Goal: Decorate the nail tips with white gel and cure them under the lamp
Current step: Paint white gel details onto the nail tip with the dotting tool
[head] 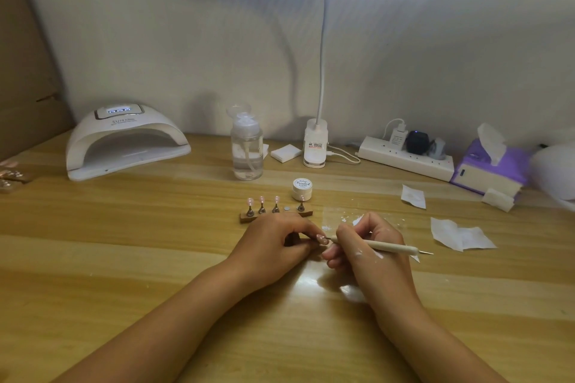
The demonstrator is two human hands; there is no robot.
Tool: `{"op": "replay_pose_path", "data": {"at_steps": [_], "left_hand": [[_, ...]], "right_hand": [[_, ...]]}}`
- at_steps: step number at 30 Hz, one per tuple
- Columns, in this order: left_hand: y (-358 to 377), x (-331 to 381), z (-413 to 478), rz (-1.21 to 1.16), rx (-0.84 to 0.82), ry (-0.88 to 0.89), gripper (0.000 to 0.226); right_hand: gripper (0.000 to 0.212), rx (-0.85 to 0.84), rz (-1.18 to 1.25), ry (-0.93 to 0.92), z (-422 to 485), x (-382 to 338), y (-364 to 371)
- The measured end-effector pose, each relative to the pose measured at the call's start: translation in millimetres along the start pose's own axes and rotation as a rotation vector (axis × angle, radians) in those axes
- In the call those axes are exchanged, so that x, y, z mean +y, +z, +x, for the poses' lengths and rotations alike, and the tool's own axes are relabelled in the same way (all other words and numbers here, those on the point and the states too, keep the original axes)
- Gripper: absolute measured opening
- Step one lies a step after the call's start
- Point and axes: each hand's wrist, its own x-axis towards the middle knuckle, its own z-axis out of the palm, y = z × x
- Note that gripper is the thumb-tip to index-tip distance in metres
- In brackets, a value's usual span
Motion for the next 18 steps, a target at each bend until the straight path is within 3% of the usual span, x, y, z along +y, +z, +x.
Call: {"op": "replay_pose_path", "data": {"at_steps": [18], "left_hand": [[-0.4, 1.2, -0.5, -0.001, 0.012, 0.001, 0.022]], "right_hand": [[0.024, -0.042, -0.028, -0.020, 1.1, 3.8, 0.7]]}}
